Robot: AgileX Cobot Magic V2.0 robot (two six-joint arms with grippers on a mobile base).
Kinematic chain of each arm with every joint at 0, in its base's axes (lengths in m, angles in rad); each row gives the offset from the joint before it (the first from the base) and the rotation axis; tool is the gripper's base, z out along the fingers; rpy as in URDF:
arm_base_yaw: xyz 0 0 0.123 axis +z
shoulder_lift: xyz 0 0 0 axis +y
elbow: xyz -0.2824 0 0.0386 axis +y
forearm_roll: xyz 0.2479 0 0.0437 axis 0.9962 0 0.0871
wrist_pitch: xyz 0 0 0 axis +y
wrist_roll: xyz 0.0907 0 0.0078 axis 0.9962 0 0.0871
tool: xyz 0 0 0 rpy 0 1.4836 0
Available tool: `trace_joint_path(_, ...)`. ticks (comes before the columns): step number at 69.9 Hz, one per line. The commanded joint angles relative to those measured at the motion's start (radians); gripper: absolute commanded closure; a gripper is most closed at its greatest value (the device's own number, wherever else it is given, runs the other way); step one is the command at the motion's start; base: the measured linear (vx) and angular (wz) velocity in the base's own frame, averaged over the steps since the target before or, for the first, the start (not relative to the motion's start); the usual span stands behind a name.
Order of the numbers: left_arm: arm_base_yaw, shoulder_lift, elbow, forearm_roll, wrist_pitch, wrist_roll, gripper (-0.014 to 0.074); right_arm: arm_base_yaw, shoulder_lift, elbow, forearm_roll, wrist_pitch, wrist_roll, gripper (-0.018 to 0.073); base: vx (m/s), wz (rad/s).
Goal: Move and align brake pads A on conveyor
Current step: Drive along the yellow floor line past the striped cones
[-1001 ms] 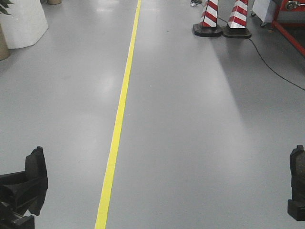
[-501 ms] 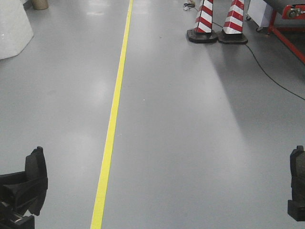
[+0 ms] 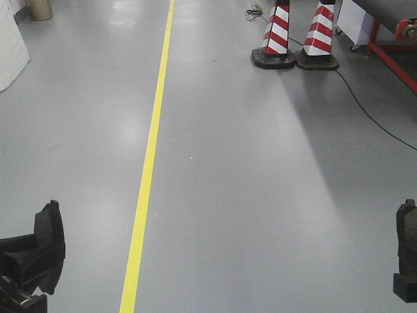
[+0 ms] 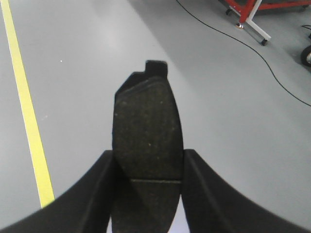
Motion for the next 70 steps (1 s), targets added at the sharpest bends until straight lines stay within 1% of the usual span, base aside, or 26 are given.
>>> trace_joint_path(1, -0.006, -0.003, -0.030, 0.004, -0.083, -0.004, 0.0458, -0.005, -0.001, -0.031, -0.007, -0.082, -0.010, 0.0515, 0.47, -0.02)
trace_joint_path(70, -0.006, -0.003, -0.030, 0.004, -0.081, -0.004, 0.0458, -0.005, -0.001, -0.031, -0.007, -0.075, -0.010, 0.0515, 0.51, -0.01)
